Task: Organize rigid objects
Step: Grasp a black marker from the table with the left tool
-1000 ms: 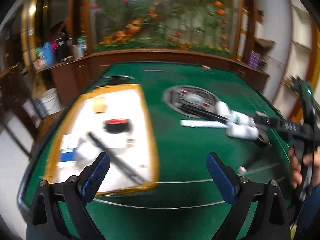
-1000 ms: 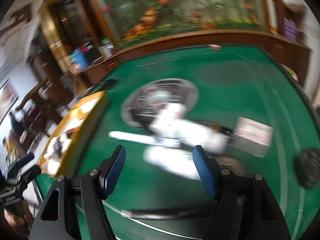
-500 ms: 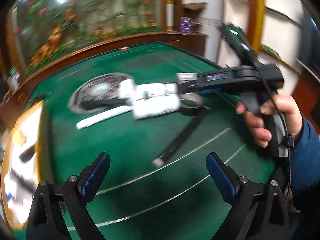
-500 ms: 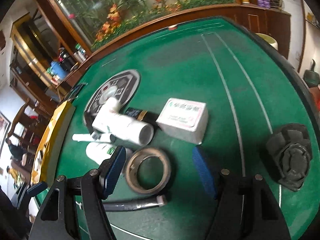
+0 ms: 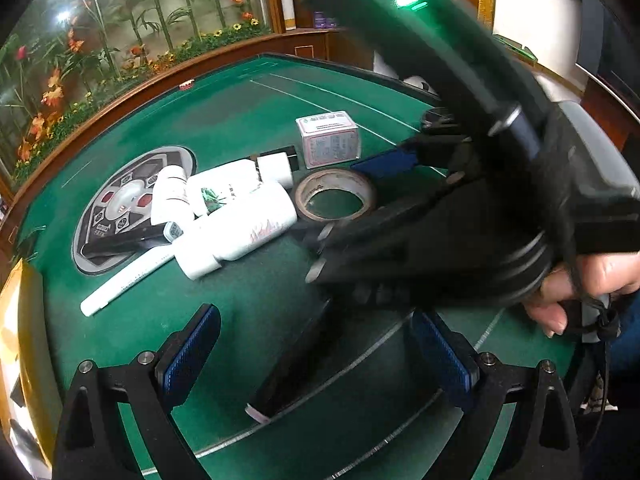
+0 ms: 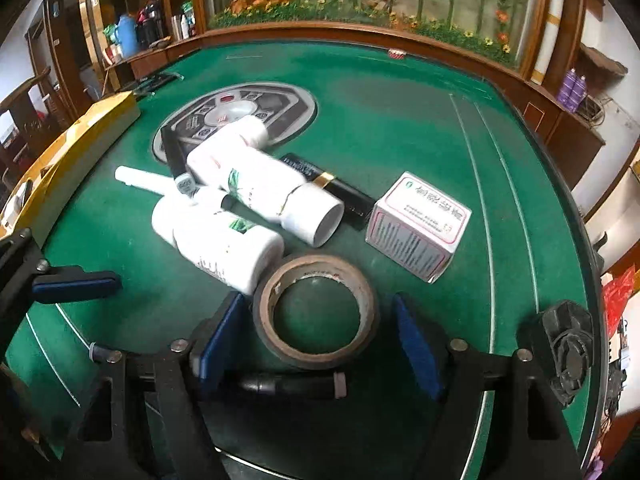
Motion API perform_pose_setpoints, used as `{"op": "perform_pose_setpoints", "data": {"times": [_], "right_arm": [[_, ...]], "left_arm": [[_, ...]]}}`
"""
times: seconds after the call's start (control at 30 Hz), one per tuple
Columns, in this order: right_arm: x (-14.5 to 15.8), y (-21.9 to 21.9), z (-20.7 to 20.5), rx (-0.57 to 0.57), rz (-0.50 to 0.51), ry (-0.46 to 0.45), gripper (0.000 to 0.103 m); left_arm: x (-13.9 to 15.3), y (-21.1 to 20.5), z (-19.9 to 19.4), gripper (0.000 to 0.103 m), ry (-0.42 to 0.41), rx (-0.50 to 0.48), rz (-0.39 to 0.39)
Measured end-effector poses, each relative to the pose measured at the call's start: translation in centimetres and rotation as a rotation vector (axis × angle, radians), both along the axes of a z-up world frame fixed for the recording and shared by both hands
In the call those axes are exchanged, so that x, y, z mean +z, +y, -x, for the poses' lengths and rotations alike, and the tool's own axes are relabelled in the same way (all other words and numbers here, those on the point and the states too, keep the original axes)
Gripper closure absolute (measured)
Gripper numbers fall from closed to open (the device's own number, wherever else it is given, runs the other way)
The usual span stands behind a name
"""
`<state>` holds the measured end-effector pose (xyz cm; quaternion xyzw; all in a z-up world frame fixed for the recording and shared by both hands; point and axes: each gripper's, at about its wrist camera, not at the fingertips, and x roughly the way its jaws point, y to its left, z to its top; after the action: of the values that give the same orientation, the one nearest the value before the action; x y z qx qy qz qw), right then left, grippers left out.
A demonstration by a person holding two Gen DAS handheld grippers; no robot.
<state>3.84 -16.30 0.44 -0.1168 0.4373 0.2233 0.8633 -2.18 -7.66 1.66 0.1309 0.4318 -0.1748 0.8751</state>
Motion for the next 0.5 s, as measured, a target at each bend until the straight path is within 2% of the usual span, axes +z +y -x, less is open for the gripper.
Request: {"op": "perform_pose_setpoints", "data": {"times": [0.03,0.1,0.13,0.2,0.27,0.37,0.5], "right_arm": [[0.1,-0.6,-0.3,-0.028,-0.021,-0.003,0.046],[0.3,-1.5,-0.8,-0.070,-0.042,0.002,0.046],[0.3,-2.0,-1.0,-0.088,-0.063,0.011,0.046],[0.4,-2.6,-1.3,-0.111,-0.098,0.024,0.046],[0.8,-3.3,-1.5,-0.134,-0.142,0.024,0.046],[1.2,-3.9,-1.6,-0.156,-0.190,0.021,0.046],[1.8,-3.8,-1.3,-0.135,-0.236,0.009,0.046]], "left_arm": [[0.0,0.1,-0.2,0.010,0.002,0.003,0.009],[-0.1,0.1,-0.7,0.029,0.021,0.005,0.025],[-0.3,0.0,-1.0,0.045,0.031,0.008,0.019],[-0.4,-0.2,-1.0,0.056,0.043,0.003,0.027],[-0.2,-0.5,-0.5,0.071,0.043,-0.012,0.029],[0.0,-0.4,0.8,0.081,0.046,-0.019,0.007],[0.0,1.1,2.5,0.083,0.078,-0.004,0.016]]}}
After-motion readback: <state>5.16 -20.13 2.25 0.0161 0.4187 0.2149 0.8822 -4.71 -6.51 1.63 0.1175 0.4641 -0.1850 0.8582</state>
